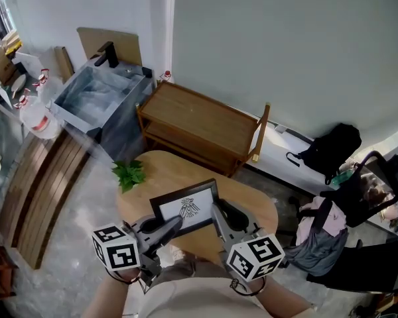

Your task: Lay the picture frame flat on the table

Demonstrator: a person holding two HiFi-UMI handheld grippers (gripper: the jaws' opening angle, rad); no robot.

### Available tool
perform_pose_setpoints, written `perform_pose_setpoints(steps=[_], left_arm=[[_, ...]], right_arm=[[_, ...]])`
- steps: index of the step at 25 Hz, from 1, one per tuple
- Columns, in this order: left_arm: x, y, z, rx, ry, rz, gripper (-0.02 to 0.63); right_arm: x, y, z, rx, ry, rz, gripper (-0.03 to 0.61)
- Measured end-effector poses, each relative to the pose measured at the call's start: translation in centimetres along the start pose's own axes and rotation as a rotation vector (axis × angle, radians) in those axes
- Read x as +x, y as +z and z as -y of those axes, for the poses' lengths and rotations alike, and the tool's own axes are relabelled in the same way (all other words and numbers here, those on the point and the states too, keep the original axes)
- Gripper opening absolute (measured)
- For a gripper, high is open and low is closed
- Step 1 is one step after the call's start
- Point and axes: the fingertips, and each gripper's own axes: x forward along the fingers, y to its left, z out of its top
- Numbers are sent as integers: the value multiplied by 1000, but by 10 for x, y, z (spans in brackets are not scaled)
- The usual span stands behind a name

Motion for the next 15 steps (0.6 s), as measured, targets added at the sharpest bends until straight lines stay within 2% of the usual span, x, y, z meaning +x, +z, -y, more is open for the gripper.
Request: perform_pose_setpoints(steps=[6, 15], left_arm=[[2, 1, -4, 9, 77, 34, 44], [11, 20, -40, 79, 248, 125, 115]], right_arm=[[3, -2, 3, 25, 27, -7, 55], [28, -6, 27, 86, 0, -15, 57]])
